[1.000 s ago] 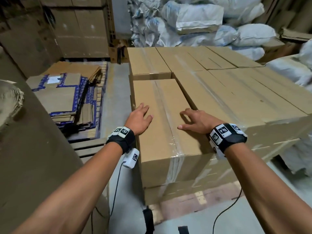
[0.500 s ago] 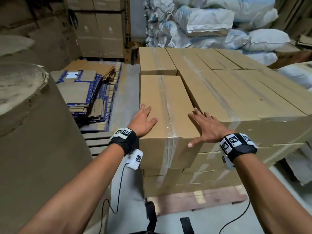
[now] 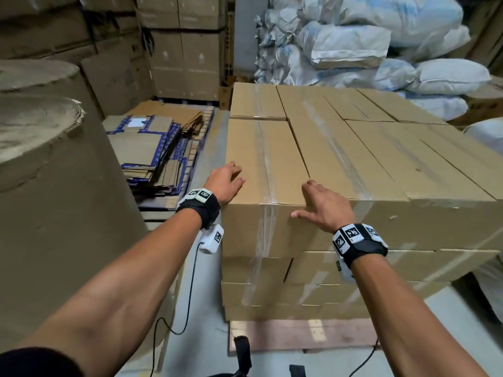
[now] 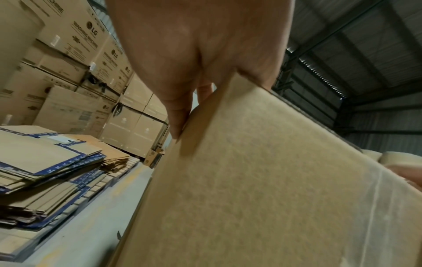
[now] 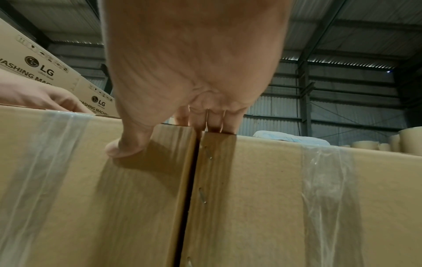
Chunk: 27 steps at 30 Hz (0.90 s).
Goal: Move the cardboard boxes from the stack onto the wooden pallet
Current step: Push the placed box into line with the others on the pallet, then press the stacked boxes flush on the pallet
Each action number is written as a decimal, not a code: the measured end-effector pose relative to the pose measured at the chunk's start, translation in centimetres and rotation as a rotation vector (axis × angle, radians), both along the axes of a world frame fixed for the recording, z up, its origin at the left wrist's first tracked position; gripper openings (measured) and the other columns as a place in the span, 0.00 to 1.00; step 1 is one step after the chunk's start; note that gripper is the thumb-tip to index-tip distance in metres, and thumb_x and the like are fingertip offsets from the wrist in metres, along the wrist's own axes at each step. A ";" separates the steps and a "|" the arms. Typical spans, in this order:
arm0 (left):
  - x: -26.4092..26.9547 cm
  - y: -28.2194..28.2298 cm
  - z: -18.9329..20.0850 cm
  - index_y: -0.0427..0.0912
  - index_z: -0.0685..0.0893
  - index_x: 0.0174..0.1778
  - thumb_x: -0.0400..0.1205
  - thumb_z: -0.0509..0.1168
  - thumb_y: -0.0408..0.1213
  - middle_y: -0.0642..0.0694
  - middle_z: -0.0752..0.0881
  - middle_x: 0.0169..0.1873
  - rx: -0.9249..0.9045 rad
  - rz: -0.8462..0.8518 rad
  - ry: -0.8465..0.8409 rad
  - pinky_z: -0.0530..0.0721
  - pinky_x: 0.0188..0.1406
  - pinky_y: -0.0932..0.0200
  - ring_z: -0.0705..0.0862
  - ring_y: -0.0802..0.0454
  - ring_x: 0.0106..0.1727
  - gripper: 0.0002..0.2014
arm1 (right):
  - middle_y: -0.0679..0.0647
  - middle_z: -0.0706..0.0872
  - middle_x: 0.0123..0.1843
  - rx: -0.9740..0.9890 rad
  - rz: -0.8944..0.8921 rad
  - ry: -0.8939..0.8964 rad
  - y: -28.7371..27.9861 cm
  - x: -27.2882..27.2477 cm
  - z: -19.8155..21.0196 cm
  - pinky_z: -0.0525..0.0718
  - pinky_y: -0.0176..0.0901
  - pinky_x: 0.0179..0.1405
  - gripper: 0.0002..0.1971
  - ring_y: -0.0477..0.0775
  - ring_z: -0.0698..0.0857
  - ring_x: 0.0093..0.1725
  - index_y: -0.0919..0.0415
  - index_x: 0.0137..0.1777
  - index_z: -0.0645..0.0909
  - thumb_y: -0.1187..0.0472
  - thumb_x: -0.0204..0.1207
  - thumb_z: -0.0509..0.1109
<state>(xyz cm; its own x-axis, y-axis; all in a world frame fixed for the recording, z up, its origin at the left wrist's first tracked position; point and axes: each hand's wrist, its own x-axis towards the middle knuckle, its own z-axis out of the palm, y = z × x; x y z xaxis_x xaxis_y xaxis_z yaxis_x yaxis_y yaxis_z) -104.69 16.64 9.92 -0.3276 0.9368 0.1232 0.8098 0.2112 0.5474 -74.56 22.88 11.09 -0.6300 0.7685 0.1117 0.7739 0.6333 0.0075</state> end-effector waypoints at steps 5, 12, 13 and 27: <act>-0.6 0.5 -0.1 0.42 0.79 0.82 0.89 0.67 0.50 0.45 0.73 0.86 0.012 0.016 -0.008 0.66 0.87 0.50 0.72 0.42 0.86 0.26 | 0.52 0.85 0.68 0.153 -0.035 -0.029 -0.3 -0.6 -0.4 0.78 0.47 0.37 0.38 0.59 0.88 0.54 0.51 0.70 0.73 0.20 0.75 0.62; 1.4 -1.9 -2.2 0.45 0.66 0.90 0.86 0.61 0.66 0.46 0.59 0.91 0.008 -0.006 0.035 0.57 0.88 0.48 0.60 0.44 0.91 0.40 | 0.50 0.85 0.70 0.247 -0.037 -0.013 -0.3 -0.1 -1.5 0.81 0.44 0.34 0.40 0.56 0.89 0.54 0.49 0.71 0.75 0.17 0.75 0.54; 1.7 -2.3 -2.8 0.46 0.66 0.90 0.86 0.60 0.68 0.46 0.59 0.92 0.032 -0.011 0.048 0.56 0.89 0.48 0.59 0.46 0.91 0.41 | 0.51 0.85 0.71 0.251 -0.035 -0.005 -0.4 0.0 -1.8 0.85 0.46 0.35 0.41 0.56 0.89 0.56 0.49 0.72 0.75 0.17 0.76 0.52; 0.1 -3.2 -3.2 0.46 0.65 0.90 0.84 0.64 0.67 0.46 0.59 0.91 0.076 -0.170 0.161 0.57 0.87 0.51 0.61 0.45 0.90 0.43 | 0.55 0.86 0.74 0.263 -0.087 0.087 -0.7 -1.6 -3.1 0.89 0.55 0.50 0.35 0.61 0.87 0.66 0.55 0.74 0.80 0.28 0.79 0.66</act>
